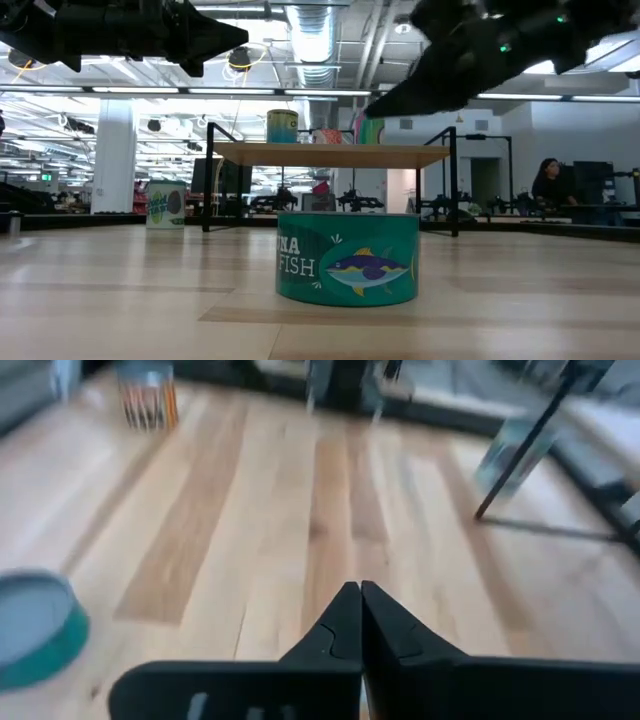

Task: Pick and place cans onto a shelf
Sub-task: Put the canned mushrooms on the shelf

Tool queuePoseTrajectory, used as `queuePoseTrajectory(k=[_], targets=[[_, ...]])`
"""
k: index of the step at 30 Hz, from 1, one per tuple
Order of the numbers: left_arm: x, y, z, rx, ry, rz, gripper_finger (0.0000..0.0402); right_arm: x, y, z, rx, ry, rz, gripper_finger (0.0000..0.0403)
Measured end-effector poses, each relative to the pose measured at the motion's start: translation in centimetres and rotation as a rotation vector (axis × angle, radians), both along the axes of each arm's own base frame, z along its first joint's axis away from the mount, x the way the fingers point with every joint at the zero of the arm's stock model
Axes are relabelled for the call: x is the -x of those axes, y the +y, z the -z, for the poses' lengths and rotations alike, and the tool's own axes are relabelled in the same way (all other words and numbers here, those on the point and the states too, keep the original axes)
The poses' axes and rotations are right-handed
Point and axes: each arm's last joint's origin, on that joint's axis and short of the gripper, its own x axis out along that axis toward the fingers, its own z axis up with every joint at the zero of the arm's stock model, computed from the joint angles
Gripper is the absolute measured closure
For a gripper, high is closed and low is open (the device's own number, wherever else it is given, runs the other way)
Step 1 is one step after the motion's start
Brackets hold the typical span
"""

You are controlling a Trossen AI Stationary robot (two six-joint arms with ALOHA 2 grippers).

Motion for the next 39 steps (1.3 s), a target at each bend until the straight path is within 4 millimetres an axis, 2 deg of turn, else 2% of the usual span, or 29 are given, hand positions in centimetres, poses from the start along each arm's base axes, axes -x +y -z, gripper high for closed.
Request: queuePoseTrajectory(k=[8, 15, 24, 27, 32, 39], targets=[[0.0, 0.0, 0.0, -0.001, 0.001, 0.000, 0.0400, -3.8, 0.0, 1.4, 0.012, 0.229, 0.030, 0.0359], [0.0, 0.0, 0.0, -0.004, 0.003, 0.000, 0.0400, -5.6, -0.3, 3.4, -0.003, 0.385, 0.052, 0.0315], [0.0, 0.0, 0.0, -0.004, 0.004, -0.001, 0.0400, -7.7, -0.5, 5.5, 0.003, 0.457, 0.072, 0.0245], [0.0, 0.0, 0.0, -0.005, 0.001, -0.001, 0.0400, -8.2, -0.7, 6.0, 0.021, 0.459, 0.069, 0.0233], [0.0, 0.0, 0.0, -0.005, 0.002, -0.001, 0.0400, -8.1, -0.7, 6.0, 0.021, 0.466, 0.070, 0.0251], [0.0, 0.0, 0.0, -0.005, 0.002, -0.001, 0.0400, -8.1, -0.7, 6.0, 0.028, 0.469, 0.065, 0.0340]])
